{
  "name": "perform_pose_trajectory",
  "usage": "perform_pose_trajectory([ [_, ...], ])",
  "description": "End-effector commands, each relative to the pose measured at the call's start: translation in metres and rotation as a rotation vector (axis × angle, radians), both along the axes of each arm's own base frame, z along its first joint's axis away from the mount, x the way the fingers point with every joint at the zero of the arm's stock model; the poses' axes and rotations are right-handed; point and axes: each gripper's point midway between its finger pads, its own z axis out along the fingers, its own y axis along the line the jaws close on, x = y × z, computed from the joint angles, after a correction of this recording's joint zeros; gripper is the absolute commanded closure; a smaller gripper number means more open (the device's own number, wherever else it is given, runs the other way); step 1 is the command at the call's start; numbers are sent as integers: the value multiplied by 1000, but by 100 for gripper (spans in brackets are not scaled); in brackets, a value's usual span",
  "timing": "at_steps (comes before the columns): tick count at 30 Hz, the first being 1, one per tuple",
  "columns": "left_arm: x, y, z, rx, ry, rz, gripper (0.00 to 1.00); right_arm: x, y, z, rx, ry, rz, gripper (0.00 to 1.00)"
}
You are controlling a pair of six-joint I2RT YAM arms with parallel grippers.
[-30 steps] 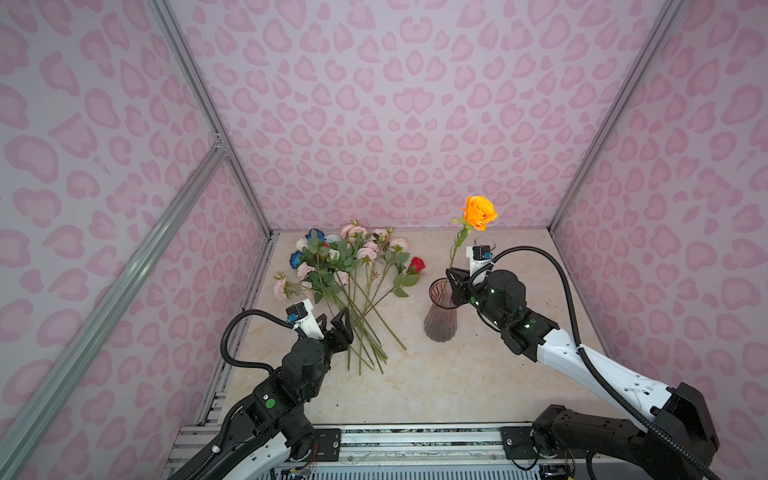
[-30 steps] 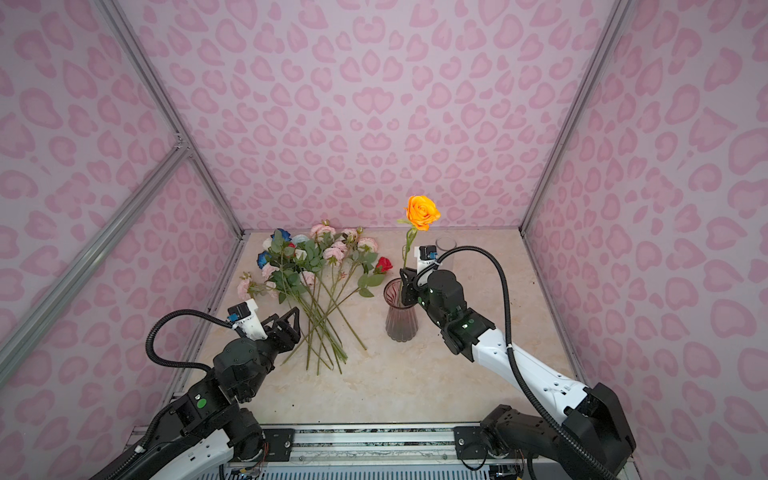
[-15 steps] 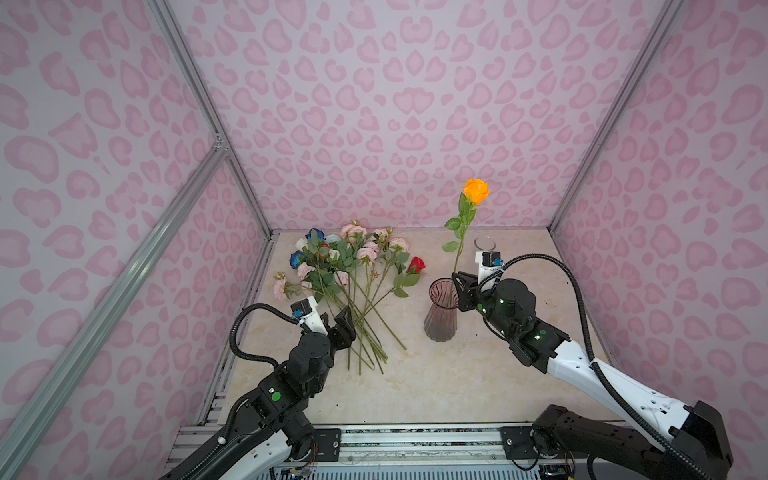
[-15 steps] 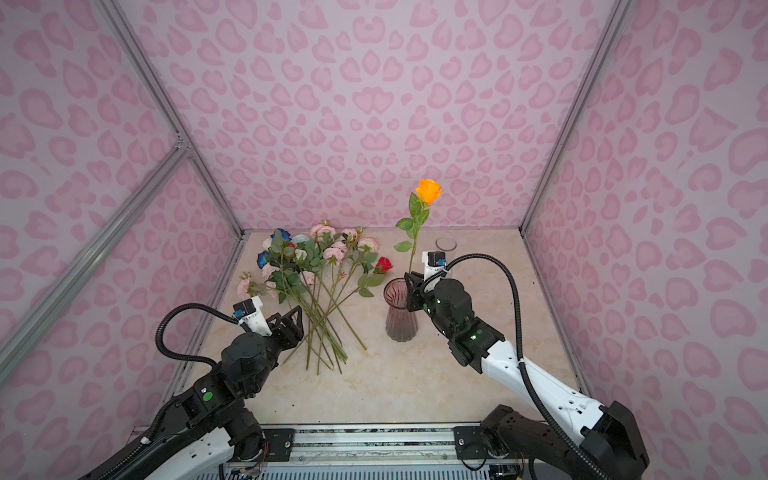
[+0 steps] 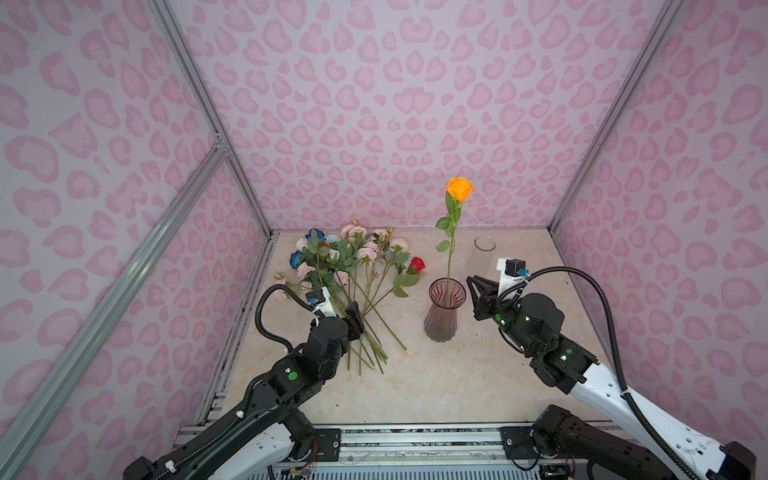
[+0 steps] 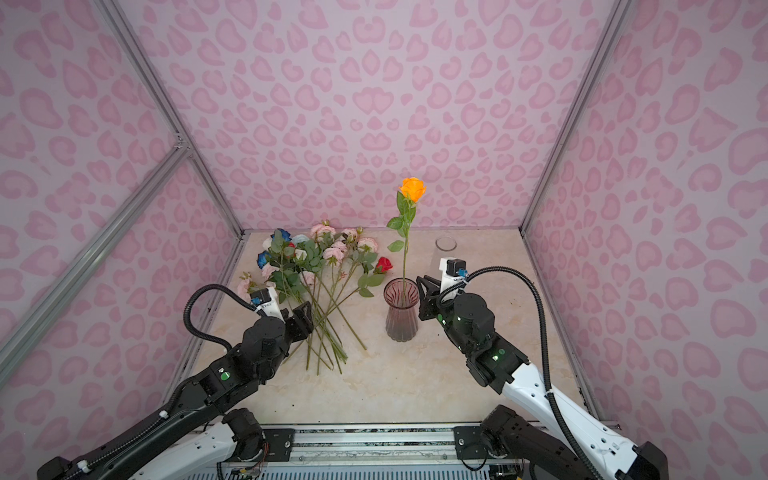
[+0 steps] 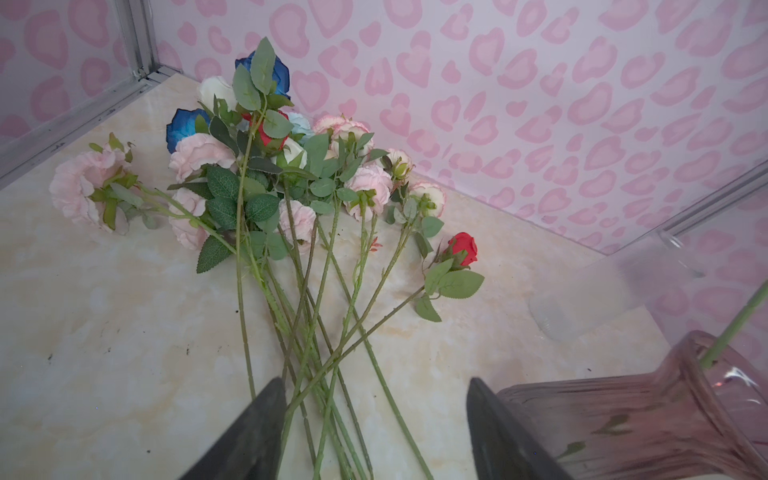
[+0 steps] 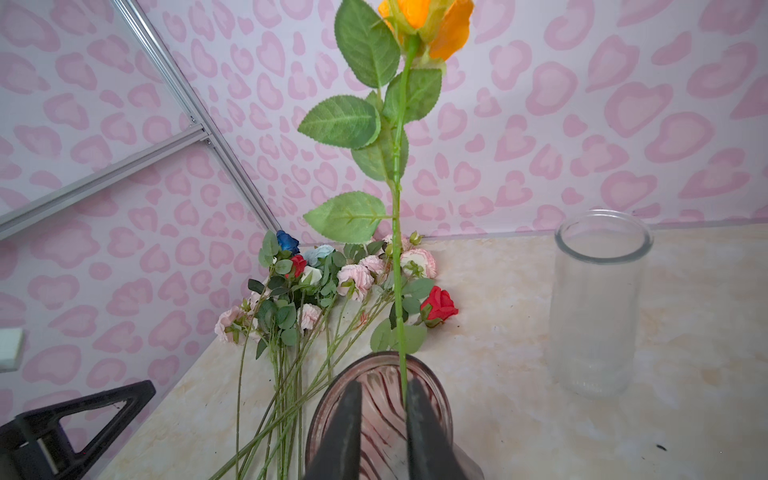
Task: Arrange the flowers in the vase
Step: 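Lower the orange rose stem into the pink vase with the right gripper, then open and draw back the right gripper while the left gripper reaches to stems, then grasp the blue rose stem in the pile with the left gripper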
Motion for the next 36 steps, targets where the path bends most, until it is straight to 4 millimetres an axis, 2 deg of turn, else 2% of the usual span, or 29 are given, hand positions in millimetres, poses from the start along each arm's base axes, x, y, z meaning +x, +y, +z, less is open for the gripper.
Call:
perform_pose_trajectory([
  [1, 4, -11, -12, 29, 66, -30, 30, -6, -17, -13, -15, 10, -59, 78],
  [6, 18, -25, -16, 82, 110, -55, 30, -20, -42, -19, -6, -9, -125, 77],
  [10, 39, -38, -19, 132, 180, -95, 30, -28, -62, -20, 5, -30, -192, 76],
  [16, 73, -39, -66, 273, 407, -89, 33, -31, -64, -29, 9, 9, -185, 76],
  [21, 83, -36, -106, 361, 520, -98, 35, -30, -58, -41, 7, 43, -156, 76],
  [23, 85, -37, -116, 386, 560, -112, 38, -29, -57, -46, 8, 52, -153, 76],
  [26, 90, -20, -107, 426, 546, -23, 43, -27, -56, -49, 14, 60, -147, 76],
  [28, 92, -7, -95, 367, 517, 24, 44, -26, -56, -53, 16, 68, -142, 76],
  [32, 90, 36, -85, 207, 500, 179, 44, -23, -56, -60, 22, 84, -141, 76],
  [36, 79, 72, -80, 141, 459, 308, 44, -22, -56, -62, 29, 87, -139, 76],
])
